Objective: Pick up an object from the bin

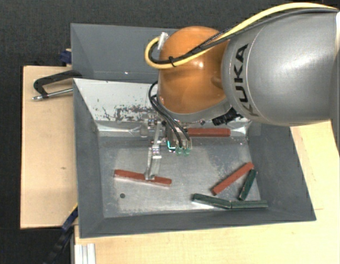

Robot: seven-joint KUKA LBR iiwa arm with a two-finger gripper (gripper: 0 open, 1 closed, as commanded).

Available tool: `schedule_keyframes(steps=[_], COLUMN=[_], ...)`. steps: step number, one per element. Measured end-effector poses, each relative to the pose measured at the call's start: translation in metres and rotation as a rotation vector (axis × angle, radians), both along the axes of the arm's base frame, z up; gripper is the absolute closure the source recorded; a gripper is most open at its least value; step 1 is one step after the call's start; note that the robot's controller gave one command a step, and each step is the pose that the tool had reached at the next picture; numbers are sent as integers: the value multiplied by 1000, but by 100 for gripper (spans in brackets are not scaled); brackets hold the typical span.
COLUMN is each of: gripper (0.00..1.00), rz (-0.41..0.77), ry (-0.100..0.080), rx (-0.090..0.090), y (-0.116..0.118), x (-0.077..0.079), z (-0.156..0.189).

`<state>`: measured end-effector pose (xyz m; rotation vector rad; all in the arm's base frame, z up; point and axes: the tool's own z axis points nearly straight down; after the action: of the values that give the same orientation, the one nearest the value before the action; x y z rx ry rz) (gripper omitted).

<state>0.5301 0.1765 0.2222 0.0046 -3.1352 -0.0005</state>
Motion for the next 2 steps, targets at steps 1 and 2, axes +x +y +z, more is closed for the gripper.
schedule_keyframes(steps=[1, 2], gripper=[0, 0], rz=[-2, -24], ry=[-7, -13], rx=[1, 3], y=[-1, -7], x=[2, 9], z=[4, -50])
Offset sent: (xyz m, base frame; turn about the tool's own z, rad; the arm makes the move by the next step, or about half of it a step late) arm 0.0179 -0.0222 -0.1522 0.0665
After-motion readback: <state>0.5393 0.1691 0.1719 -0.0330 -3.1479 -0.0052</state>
